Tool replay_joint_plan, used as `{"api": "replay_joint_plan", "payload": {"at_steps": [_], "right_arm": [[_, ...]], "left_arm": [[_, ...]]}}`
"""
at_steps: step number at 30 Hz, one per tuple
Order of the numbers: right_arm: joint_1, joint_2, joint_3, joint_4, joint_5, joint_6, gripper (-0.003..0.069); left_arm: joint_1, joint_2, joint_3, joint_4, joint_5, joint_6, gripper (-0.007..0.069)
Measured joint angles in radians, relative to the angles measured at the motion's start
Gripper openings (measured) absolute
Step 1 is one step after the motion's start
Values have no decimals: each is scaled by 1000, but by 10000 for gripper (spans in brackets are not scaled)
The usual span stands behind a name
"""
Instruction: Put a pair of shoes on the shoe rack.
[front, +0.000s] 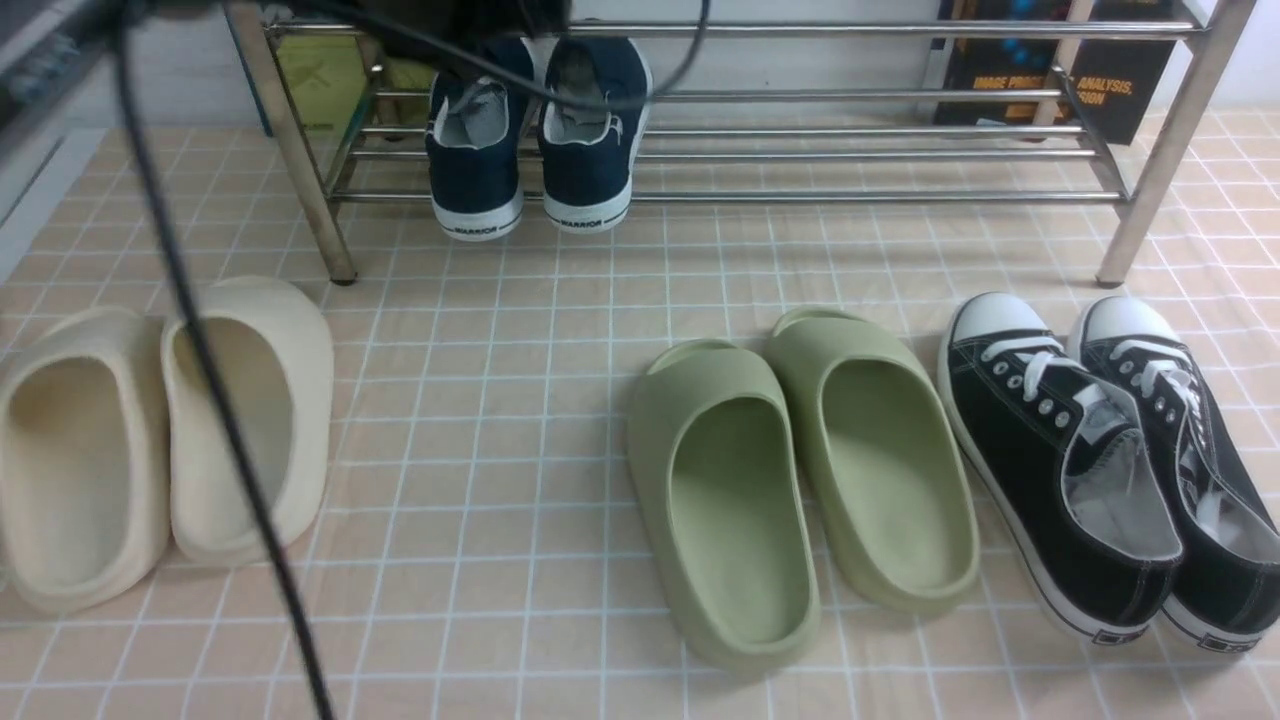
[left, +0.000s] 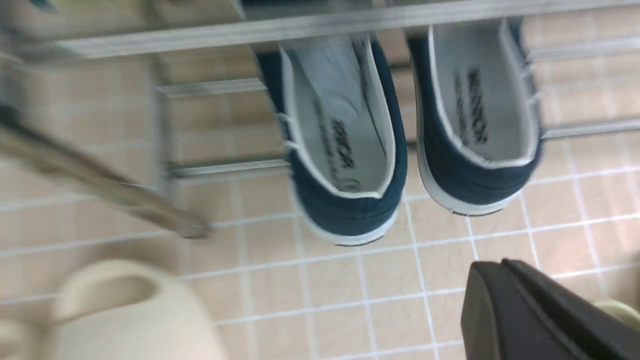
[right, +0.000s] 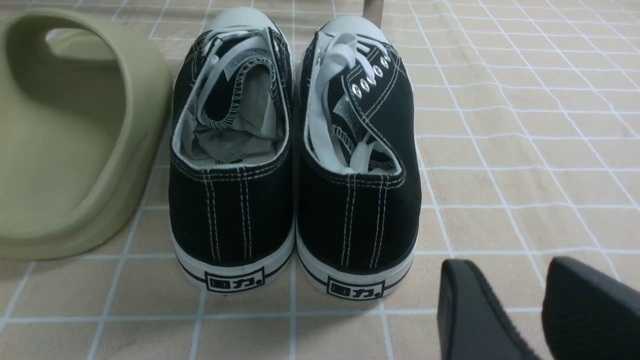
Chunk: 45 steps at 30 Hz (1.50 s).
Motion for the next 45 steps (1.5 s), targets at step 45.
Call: {"api": "replay_joint_plan", "payload": {"at_steps": [45], "right_arm": [[0, 0, 0, 0, 0, 0, 239]], "left_arm": [[0, -1521, 1380, 173, 79, -125, 34]]}}
